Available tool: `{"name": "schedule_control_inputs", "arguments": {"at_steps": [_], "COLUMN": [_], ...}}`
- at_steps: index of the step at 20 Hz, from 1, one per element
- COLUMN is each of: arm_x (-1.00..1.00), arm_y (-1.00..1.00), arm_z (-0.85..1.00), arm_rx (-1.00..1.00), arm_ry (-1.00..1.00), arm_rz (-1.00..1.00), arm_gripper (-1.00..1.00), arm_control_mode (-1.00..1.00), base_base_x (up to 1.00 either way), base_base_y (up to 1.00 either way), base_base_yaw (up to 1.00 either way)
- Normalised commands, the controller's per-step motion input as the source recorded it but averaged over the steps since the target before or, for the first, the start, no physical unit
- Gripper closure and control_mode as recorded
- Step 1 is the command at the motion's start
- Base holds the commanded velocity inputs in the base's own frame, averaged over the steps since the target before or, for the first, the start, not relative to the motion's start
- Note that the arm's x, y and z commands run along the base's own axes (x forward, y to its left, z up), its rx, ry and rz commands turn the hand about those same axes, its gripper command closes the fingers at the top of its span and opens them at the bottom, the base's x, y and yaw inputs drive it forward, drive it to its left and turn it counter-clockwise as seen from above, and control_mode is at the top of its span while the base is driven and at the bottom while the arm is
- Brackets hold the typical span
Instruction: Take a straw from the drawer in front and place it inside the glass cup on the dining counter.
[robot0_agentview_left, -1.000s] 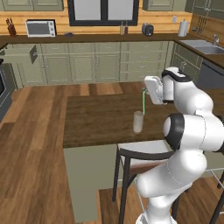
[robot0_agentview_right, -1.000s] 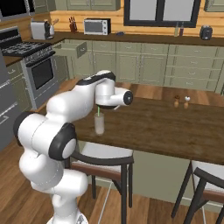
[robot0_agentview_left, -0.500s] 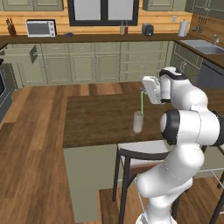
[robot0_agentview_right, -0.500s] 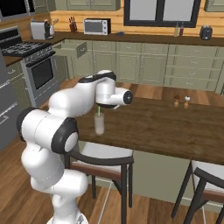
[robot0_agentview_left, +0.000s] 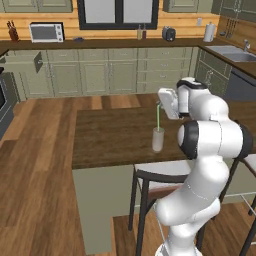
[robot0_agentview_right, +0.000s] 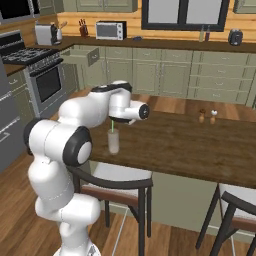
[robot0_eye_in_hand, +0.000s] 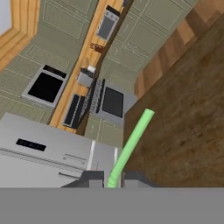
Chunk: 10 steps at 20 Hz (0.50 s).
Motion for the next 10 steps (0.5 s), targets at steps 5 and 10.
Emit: {"name": "schedule_control_inputs", "arguments": {"at_steps": [5, 10], "arm_x": [0.03, 0.11], "arm_y": [0.0, 0.0], "arm_z": [-0.22, -0.23], "arm_rx": [0.0, 0.0], "arm_ry": [0.0, 0.0], "arm_rz": [-0.01, 0.0], "arm_gripper": [1.0, 1.0], "arm_control_mode": [-1.0, -1.0], "base_base_x": [0.0, 0.0], "base_base_y": [0.0, 0.0], "base_base_yaw": [0.0, 0.0]}}
